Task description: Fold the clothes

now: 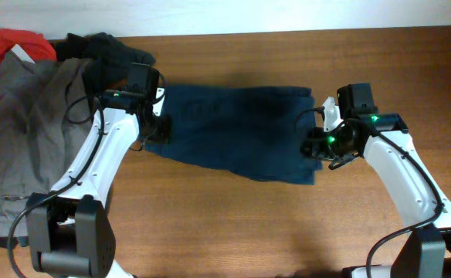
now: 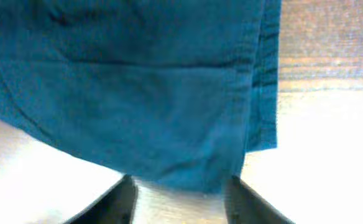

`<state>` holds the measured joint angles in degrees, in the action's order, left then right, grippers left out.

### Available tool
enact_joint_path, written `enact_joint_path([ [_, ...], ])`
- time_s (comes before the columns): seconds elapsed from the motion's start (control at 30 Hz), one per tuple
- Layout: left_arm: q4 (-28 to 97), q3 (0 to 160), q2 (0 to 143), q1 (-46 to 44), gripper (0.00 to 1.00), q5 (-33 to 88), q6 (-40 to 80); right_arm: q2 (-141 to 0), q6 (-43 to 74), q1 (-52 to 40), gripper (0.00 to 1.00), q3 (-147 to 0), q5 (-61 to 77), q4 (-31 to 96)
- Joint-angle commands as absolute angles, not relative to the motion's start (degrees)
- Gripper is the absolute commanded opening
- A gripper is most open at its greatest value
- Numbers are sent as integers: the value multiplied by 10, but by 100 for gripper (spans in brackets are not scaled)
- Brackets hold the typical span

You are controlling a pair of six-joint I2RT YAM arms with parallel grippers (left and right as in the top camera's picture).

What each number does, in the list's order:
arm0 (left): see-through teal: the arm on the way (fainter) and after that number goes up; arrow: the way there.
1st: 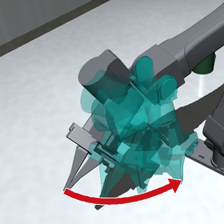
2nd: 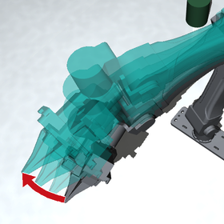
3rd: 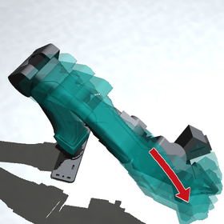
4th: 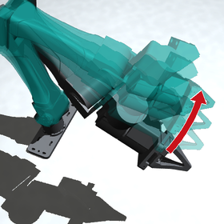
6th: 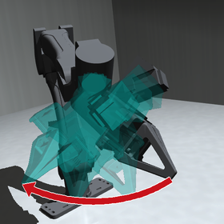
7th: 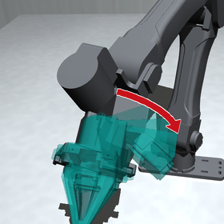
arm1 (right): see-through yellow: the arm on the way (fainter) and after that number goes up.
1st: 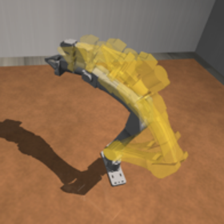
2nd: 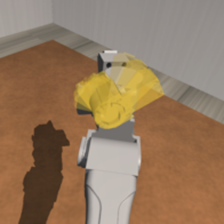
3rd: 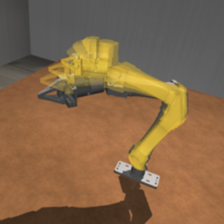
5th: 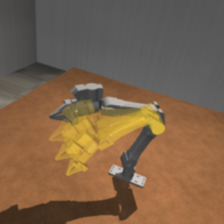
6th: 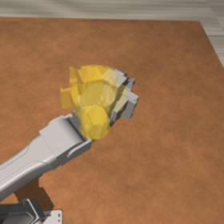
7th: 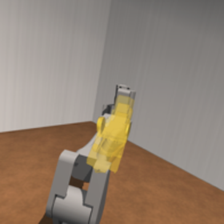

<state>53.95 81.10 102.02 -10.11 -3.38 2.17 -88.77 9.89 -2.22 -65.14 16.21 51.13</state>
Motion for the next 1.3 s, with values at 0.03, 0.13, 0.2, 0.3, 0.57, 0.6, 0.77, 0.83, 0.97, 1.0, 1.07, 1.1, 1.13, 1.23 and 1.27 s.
enact_joint_path([
  [0.03,537,813,1018,-97,92,-28,23,-876,92,-18,64,-658,154,493],
  [0.13,509,813,1018,-97,93,-30,19,-876,69,-18,66,-658,152,451],
  [0.2,474,813,1018,-97,93,-38,17,-876,58,-18,66,-658,145,415],
  [0.3,385,813,1019,-97,93,-68,16,-882,57,-18,66,-658,108,338],
  [0.57,237,813,1070,-96,95,-68,-65,-931,1,-18,68,-658,103,248],
  [0.6,228,813,1079,-96,95,-70,-72,-941,-6,-18,68,-658,103,238],
  [0.77,214,813,1116,-83,95,-74,-74,-987,-18,-18,69,-658,100,190],
  [0.83,219,813,1125,-72,95,-73,-74,-1000,-18,-18,69,-658,98,176],
  [0.97,226,813,1128,-49,95,-72,-69,-1018,-18,-17,70,-658,98,155],
  [1.0,225,813,1128,-46,95,-67,-67,-1019,-18,-17,70,-658,96,151],
  [1.07,224,813,1131,-43,95,-34,-68,-1023,-17,-17,70,-658,94,134],
  [1.1,221,813,1133,-43,95,-31,-68,-1025,-18,-17,69,-658,94,129],
  [1.13,216,813,1136,-43,95,-27,-68,-1028,-17,-17,69,-658,92,121],
  [1.23,197,813,1147,-44,94,3,-68,-1042,-17,-17,68,-658,87,101],
  [1.27,191,813,1152,-44,92,12,-68,-1046,-17,-17,68,-658,85,95],
])
